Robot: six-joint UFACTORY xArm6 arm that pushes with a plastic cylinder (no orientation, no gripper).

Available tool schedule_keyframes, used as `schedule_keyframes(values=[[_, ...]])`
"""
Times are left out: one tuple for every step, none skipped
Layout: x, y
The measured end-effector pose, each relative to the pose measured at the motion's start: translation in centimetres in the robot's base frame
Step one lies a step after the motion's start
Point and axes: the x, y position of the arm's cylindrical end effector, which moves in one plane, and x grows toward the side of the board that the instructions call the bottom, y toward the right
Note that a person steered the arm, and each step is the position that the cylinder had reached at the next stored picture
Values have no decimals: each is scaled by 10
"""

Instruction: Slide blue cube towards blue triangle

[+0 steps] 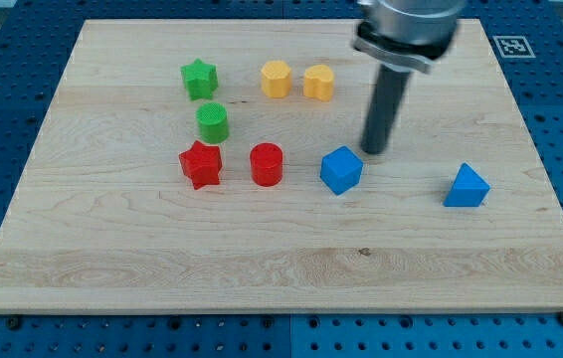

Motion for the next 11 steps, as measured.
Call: schedule_keyframes(values=[[-10,-62],[14,-80],[23,-74],[24,-62],[30,-59],[34,-59],[36,-59],[37,-52],[45,-49],[58,-49],[58,-41]])
